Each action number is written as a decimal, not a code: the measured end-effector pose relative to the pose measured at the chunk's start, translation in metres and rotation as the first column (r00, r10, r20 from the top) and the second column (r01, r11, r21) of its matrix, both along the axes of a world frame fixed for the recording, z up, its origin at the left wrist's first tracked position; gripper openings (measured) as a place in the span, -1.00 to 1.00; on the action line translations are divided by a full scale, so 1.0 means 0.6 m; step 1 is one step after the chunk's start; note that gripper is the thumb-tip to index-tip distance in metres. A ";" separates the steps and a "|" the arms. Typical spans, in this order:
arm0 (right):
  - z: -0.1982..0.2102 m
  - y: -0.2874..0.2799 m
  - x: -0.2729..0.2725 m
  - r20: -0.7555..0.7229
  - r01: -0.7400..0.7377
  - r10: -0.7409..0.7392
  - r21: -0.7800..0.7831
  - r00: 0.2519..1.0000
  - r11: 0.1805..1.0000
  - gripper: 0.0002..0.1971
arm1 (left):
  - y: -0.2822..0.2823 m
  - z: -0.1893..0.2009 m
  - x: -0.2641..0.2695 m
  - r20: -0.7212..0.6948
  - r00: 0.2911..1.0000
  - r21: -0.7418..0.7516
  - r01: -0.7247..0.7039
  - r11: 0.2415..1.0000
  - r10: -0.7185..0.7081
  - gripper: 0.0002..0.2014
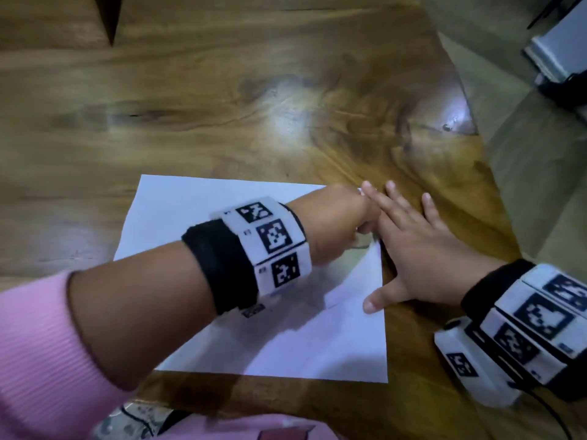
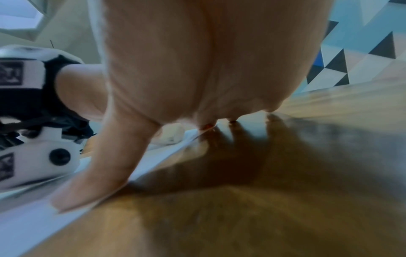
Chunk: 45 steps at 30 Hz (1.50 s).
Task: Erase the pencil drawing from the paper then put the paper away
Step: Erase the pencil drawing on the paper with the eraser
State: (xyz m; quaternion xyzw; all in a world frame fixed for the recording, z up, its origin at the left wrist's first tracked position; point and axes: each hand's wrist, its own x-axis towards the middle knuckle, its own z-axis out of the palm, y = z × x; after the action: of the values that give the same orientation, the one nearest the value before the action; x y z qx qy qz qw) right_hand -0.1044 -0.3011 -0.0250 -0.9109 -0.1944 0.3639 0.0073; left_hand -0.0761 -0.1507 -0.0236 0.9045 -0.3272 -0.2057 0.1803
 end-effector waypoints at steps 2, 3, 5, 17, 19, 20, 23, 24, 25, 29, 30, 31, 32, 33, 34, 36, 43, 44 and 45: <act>0.002 -0.001 0.000 -0.011 0.005 -0.005 0.004 1.000 1.000 0.44 | 0.002 0.001 -0.027 -0.062 0.993 -0.004 0.102 0.995 -0.102 -0.90; 0.003 -0.002 0.001 -0.017 0.007 -0.007 0.005 1.000 1.000 0.43 | 0.011 0.003 -0.044 -0.121 0.978 0.007 0.173 0.985 -0.171 -0.87; 0.005 -0.003 0.001 -0.022 0.002 -0.002 0.003 1.000 1.000 0.44 | 0.033 0.004 -0.066 -0.252 0.933 0.044 0.274 0.961 -0.255 -0.89; 0.004 -0.001 0.002 -0.024 0.001 -0.002 -0.014 1.000 1.000 0.44 | 0.059 -0.005 -0.057 -0.123 0.970 -0.083 0.199 0.976 -0.208 -0.84; 0.004 0.000 0.002 -0.023 0.002 -0.002 -0.016 1.000 1.000 0.44 | 0.060 -0.008 -0.058 -0.169 0.957 -0.047 0.229 0.972 -0.234 -0.88; 0.003 0.000 0.001 -0.024 0.003 -0.003 -0.018 1.000 1.000 0.44 | 0.050 -0.004 -0.047 -0.128 0.966 -0.027 0.224 0.974 -0.225 -0.91; 0.004 0.002 0.000 -0.019 0.000 0.000 -0.022 1.000 1.000 0.45 | 0.011 0.008 -0.004 -0.021 0.997 -0.043 0.078 0.996 -0.079 -0.91; 0.004 0.002 0.001 -0.015 -0.003 0.003 -0.023 1.000 1.000 0.45 | 0.003 0.009 0.002 -0.023 0.999 -0.058 0.044 0.997 -0.045 -0.90; 0.005 0.002 0.001 -0.016 -0.003 0.002 -0.021 1.000 1.000 0.44 | 0.004 0.007 -0.002 -0.030 0.999 -0.069 0.041 0.997 -0.043 -0.90; 0.008 0.003 0.001 -0.024 0.009 -0.009 -0.029 1.000 1.000 0.45 | 0.044 0.004 -0.070 -0.145 0.958 -0.015 0.247 0.969 -0.246 -0.84; 0.008 0.003 0.000 -0.024 0.007 -0.008 -0.035 1.000 0.999 0.45 | 0.049 0.003 -0.077 -0.189 0.945 0.014 0.275 0.961 -0.268 -0.84; 0.008 0.004 0.000 -0.024 0.006 -0.007 -0.039 1.000 0.999 0.45 | 0.051 0.002 -0.071 -0.187 0.946 0.020 0.274 0.962 -0.266 -0.88; 0.008 0.004 -0.001 -0.024 0.006 -0.007 -0.041 1.000 0.999 0.45 | 0.046 0.003 -0.058 -0.151 0.958 0.018 0.250 0.968 -0.244 -0.92; 0.009 0.005 -0.001 -0.024 0.005 -0.006 -0.041 1.000 0.999 0.45 | 0.036 0.003 -0.040 -0.095 0.975 0.011 0.201 0.979 -0.200 -0.95; 0.008 0.005 -0.001 -0.022 0.005 -0.006 -0.040 1.000 0.999 0.45 | 0.025 0.004 -0.021 -0.042 0.990 0.008 0.135 0.991 -0.135 -0.92; 0.009 0.006 -0.001 -0.023 0.006 -0.007 -0.040 1.000 0.999 0.45 | 0.006 0.005 -0.001 0.008 0.999 0.016 0.047 0.999 -0.047 -0.92; 0.008 0.005 0.000 -0.028 0.010 -0.011 -0.038 1.000 0.999 0.46 | 0.061 -0.001 -0.064 -0.169 0.950 0.015 0.269 0.963 -0.263 -0.91; 0.008 0.005 0.000 -0.026 0.010 -0.011 -0.037 1.000 0.999 0.46 | 0.057 -0.001 -0.052 -0.122 0.962 0.022 0.249 0.968 -0.245 -0.93; 0.008 0.006 0.000 -0.025 0.010 -0.011 -0.035 1.000 0.999 0.46 | 0.049 -0.001 -0.035 -0.065 0.977 0.029 0.203 0.979 -0.201 -0.93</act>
State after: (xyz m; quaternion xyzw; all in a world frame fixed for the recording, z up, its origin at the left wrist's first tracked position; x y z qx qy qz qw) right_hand -0.1046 -0.2976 -0.0201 -0.9072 -0.1833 0.3787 -0.0043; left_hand -0.0973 -0.1212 -0.0244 0.8627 -0.4081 -0.2565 0.1526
